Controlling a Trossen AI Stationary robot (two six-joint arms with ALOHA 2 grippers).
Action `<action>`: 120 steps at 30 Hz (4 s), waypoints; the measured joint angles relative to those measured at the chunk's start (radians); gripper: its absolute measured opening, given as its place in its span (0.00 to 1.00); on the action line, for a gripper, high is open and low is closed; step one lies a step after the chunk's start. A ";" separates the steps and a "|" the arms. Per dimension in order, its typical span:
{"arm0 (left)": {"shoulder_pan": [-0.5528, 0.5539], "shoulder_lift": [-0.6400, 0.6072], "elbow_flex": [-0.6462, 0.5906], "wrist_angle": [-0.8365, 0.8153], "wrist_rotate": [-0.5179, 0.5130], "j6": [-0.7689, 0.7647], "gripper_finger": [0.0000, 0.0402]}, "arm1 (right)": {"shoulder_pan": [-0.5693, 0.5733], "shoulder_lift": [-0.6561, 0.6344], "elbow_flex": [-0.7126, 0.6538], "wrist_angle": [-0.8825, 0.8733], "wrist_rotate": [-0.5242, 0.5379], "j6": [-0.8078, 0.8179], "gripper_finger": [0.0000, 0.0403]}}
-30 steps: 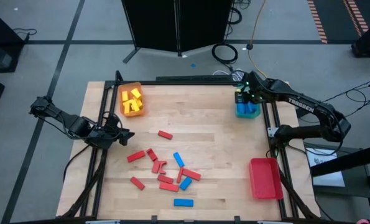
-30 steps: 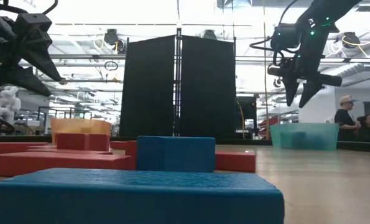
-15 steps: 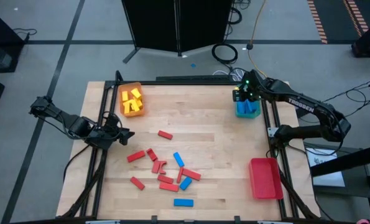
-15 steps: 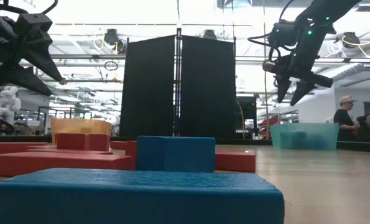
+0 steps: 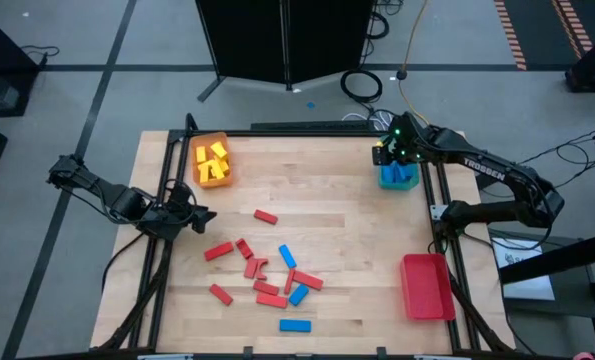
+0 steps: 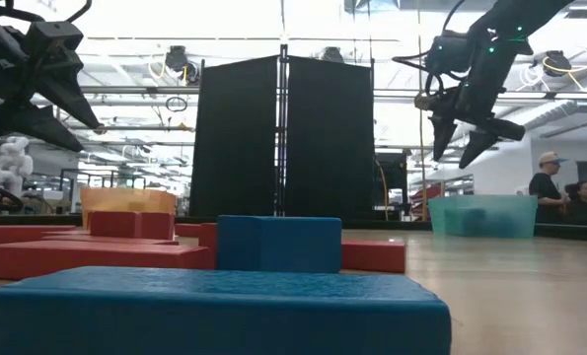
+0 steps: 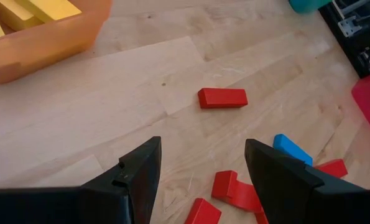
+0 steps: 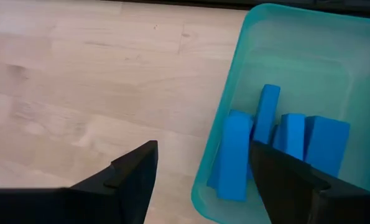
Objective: Sort blocks
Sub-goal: Put the blue block into the blue bin
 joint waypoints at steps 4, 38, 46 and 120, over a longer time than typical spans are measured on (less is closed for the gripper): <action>0.000 0.000 0.000 0.000 0.000 0.002 0.57 | 0.027 0.000 0.000 0.023 -0.014 0.010 0.60; 0.000 0.000 0.000 0.038 0.007 -0.002 0.57 | 0.877 0.474 0.158 0.964 -0.097 -0.125 0.60; 0.000 0.000 0.000 0.046 0.012 -0.002 0.57 | 0.923 0.706 0.496 0.587 -0.097 -0.303 0.60; 0.000 0.000 0.000 0.061 0.047 0.031 0.57 | 0.845 0.815 0.856 -0.691 0.190 0.093 0.15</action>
